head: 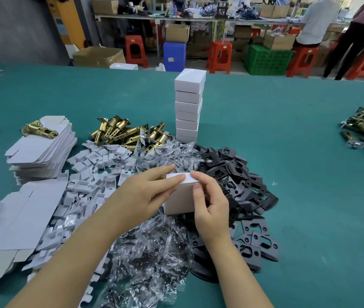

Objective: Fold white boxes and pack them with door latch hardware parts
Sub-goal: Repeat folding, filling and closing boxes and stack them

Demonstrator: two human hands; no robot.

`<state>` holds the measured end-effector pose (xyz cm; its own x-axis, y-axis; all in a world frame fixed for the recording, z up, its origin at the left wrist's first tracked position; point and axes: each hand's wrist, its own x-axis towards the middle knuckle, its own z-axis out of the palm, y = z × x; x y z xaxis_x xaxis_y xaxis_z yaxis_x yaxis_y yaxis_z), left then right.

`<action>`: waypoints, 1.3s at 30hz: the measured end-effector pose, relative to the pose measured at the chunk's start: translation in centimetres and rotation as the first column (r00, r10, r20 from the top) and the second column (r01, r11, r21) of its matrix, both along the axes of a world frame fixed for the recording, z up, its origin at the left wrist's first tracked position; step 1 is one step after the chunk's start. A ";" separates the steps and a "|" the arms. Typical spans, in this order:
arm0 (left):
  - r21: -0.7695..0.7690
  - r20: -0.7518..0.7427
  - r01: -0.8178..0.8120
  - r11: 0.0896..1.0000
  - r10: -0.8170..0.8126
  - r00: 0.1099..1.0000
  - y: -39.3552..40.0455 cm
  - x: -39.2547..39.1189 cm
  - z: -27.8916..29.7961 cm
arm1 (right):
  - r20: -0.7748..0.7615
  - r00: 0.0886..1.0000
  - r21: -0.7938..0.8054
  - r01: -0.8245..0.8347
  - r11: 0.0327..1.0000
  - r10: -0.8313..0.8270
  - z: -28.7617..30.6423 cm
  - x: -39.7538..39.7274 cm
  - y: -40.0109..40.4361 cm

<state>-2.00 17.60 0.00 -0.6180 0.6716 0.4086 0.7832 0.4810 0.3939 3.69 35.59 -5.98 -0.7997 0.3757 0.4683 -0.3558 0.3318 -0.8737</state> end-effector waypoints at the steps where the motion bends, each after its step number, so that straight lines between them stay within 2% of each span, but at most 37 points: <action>1: -0.018 -0.057 0.003 1.000 -0.004 0.998 0.0 0.1 -0.1 | -0.016 1.000 0.020 0.009 1.000 -0.009 0.0 0.0 0.0; 3: -0.036 -0.142 0.003 0.999 -0.008 0.990 0.0 0.2 -0.3 | -0.045 0.999 0.054 0.023 0.998 -0.021 0.0 0.1 0.1; 5: -0.007 -0.163 -0.006 1.000 0.005 0.987 0.1 0.3 -0.6 | -0.055 0.998 0.073 0.035 0.997 -0.031 -0.1 0.1 0.2; 6: 0.024 -0.133 -0.021 0.999 0.024 0.991 0.1 0.3 -0.8 | -0.054 0.998 0.079 0.043 0.996 -0.039 -0.2 0.1 0.2; 8: 0.044 0.020 -0.077 0.996 0.076 0.997 0.2 0.3 -1.2 | -0.060 0.996 0.094 0.074 0.993 -0.068 -0.3 0.2 0.3; 10: -0.039 0.224 -0.137 0.990 0.142 0.964 0.4 0.1 -1.7 | -0.091 0.990 0.111 0.114 0.987 -0.104 -0.3 0.2 0.3; 12: -0.068 0.350 -0.158 0.985 0.172 0.921 0.6 0.0 -2.1 | -0.112 0.986 0.124 0.135 0.983 -0.121 -0.2 0.4 0.3; 14: -0.020 0.389 -0.168 0.986 0.163 0.907 0.8 0.0 -1.9 | -0.082 0.990 0.102 0.126 0.987 -0.117 0.1 0.6 0.5; 17: -0.026 0.395 -0.161 0.987 0.158 0.905 0.8 0.4 -1.5 | -0.062 0.994 0.032 0.091 0.995 -0.089 1.1 1.1 1.1; 20: 0.030 0.359 -0.143 0.989 0.123 0.925 0.7 0.8 -1.1 | -0.062 0.995 -0.056 0.075 0.996 -0.079 2.2 1.8 1.5; 22: 0.120 0.319 -0.152 0.981 0.106 0.942 0.7 1.0 -0.4 | 0.086 0.993 -0.211 0.093 0.973 -0.076 3.1 2.2 1.8; 23: 0.157 0.265 -0.157 0.975 0.112 0.958 0.6 1.1 0.0 | 0.180 0.983 -0.309 0.081 0.948 -0.025 3.6 2.2 1.9; 25: 0.200 0.067 -0.123 0.972 0.111 0.992 0.6 1.2 0.9 | 0.297 0.932 -0.553 -0.008 0.833 0.206 4.5 2.1 2.2; 27: 0.172 -0.183 -0.053 0.984 0.085 0.979 1.1 1.4 1.3 | 0.291 0.858 -0.709 -0.103 0.698 0.423 5.7 1.9 2.2; 29: 0.148 -0.335 -0.026 0.989 0.075 0.939 1.8 1.4 1.3 | 0.290 0.813 -0.743 -0.141 0.654 0.505 6.7 1.5 2.0; 31: 0.142 -0.377 -0.046 0.989 0.097 0.921 2.7 1.1 0.9 | 0.330 0.810 -0.730 -0.107 0.675 0.485 7.3 0.7 1.9; 34: 0.129 -0.276 -0.109 0.986 0.141 0.951 3.4 0.1 0.0 | 0.345 0.827 -0.722 -0.068 0.688 0.444 7.6 -1.0 2.4; 36: 0.149 -0.075 -0.226 0.963 0.239 0.968 3.5 -0.8 -0.8 | 0.372 0.827 -0.713 -0.036 0.701 0.421 7.5 -2.1 3.2; 39: 0.229 0.187 -0.392 0.891 0.355 0.916 2.9 -2.0 -2.8 | 0.393 0.817 -0.744 0.013 0.668 0.421 6.6 -4.0 5.0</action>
